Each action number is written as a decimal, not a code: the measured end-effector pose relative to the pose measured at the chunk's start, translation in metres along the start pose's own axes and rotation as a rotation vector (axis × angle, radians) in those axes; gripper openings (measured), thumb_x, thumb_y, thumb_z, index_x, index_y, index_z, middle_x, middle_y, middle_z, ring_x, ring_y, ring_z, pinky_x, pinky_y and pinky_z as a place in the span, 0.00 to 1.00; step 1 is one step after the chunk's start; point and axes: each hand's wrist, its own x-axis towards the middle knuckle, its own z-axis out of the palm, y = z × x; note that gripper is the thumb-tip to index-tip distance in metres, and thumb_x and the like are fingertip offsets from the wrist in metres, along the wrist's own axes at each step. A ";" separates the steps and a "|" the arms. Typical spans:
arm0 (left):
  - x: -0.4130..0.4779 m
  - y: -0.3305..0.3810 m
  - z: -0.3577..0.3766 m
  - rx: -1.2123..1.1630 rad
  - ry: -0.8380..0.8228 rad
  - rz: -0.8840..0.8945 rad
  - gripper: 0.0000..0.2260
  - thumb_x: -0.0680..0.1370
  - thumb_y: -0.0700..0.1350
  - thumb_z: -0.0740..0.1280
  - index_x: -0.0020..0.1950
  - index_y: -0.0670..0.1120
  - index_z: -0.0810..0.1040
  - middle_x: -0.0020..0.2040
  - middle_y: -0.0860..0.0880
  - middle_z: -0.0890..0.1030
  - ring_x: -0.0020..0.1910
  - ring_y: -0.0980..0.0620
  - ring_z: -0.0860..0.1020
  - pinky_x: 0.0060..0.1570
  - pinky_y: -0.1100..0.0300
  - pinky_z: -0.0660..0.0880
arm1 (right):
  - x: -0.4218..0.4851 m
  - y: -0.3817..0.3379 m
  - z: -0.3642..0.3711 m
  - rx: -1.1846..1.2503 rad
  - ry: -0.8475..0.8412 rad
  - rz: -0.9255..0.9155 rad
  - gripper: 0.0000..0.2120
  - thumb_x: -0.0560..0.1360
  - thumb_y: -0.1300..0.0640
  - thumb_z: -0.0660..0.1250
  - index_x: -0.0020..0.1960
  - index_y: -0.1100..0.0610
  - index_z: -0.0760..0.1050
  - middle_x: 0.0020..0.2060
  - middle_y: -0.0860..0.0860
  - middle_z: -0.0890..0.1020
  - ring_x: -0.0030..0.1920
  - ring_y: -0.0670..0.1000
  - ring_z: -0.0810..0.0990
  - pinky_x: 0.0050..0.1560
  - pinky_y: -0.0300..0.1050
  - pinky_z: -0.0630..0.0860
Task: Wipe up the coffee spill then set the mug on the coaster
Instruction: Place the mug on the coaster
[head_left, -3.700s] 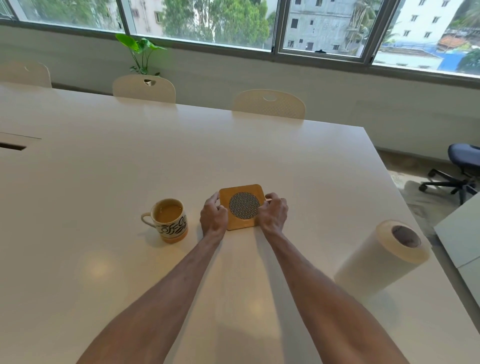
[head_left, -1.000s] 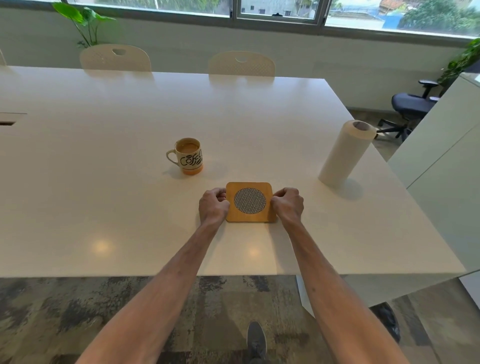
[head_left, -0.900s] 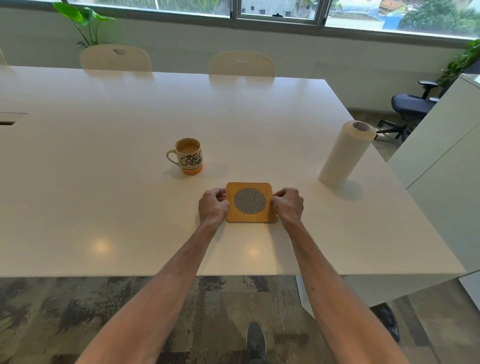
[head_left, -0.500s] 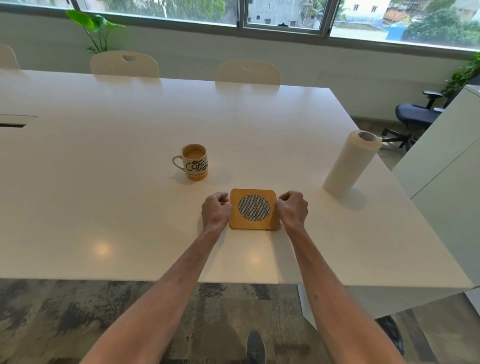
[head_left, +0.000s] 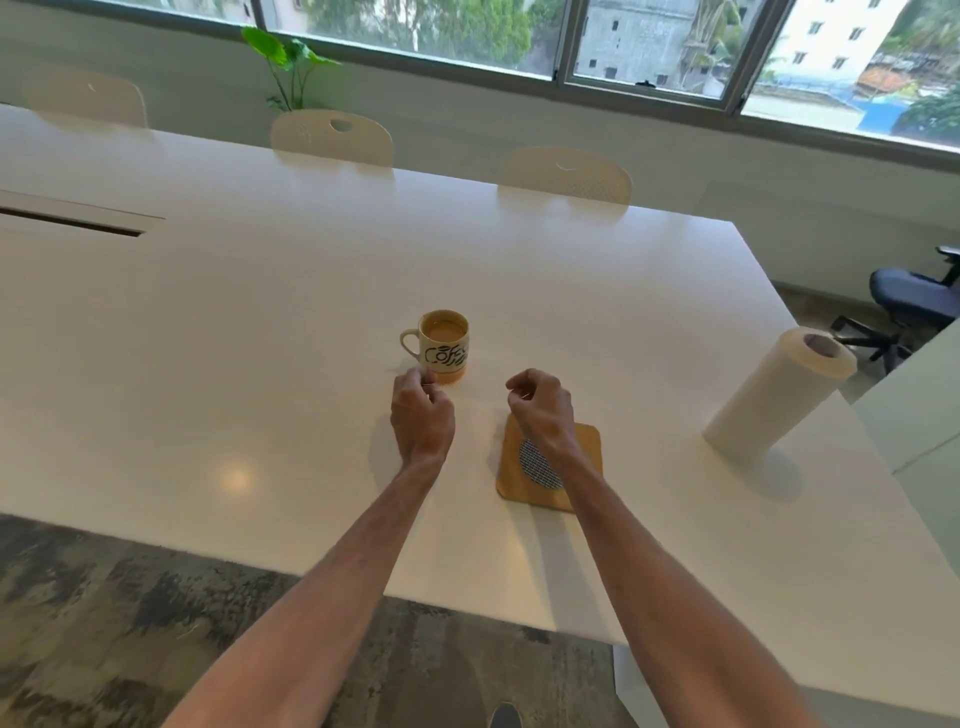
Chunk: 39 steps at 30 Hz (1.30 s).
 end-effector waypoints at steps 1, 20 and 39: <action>0.006 -0.001 -0.003 -0.006 0.024 -0.002 0.16 0.83 0.36 0.64 0.70 0.42 0.80 0.65 0.43 0.81 0.62 0.42 0.82 0.65 0.48 0.79 | 0.005 -0.004 0.006 0.004 -0.024 -0.019 0.12 0.79 0.66 0.69 0.60 0.59 0.85 0.51 0.53 0.88 0.52 0.51 0.86 0.57 0.49 0.84; 0.082 -0.010 -0.004 0.015 -0.017 0.028 0.13 0.90 0.44 0.61 0.71 0.45 0.81 0.65 0.45 0.86 0.65 0.43 0.83 0.64 0.46 0.78 | 0.075 -0.034 0.071 0.040 -0.245 -0.097 0.34 0.74 0.54 0.81 0.75 0.56 0.70 0.67 0.57 0.81 0.69 0.59 0.80 0.67 0.59 0.77; 0.077 0.002 -0.010 -0.158 -0.093 -0.132 0.08 0.88 0.46 0.67 0.63 0.43 0.80 0.53 0.41 0.88 0.54 0.40 0.88 0.61 0.40 0.83 | 0.060 -0.041 0.061 0.037 -0.210 -0.136 0.35 0.74 0.47 0.82 0.74 0.55 0.70 0.66 0.53 0.82 0.65 0.57 0.82 0.61 0.57 0.80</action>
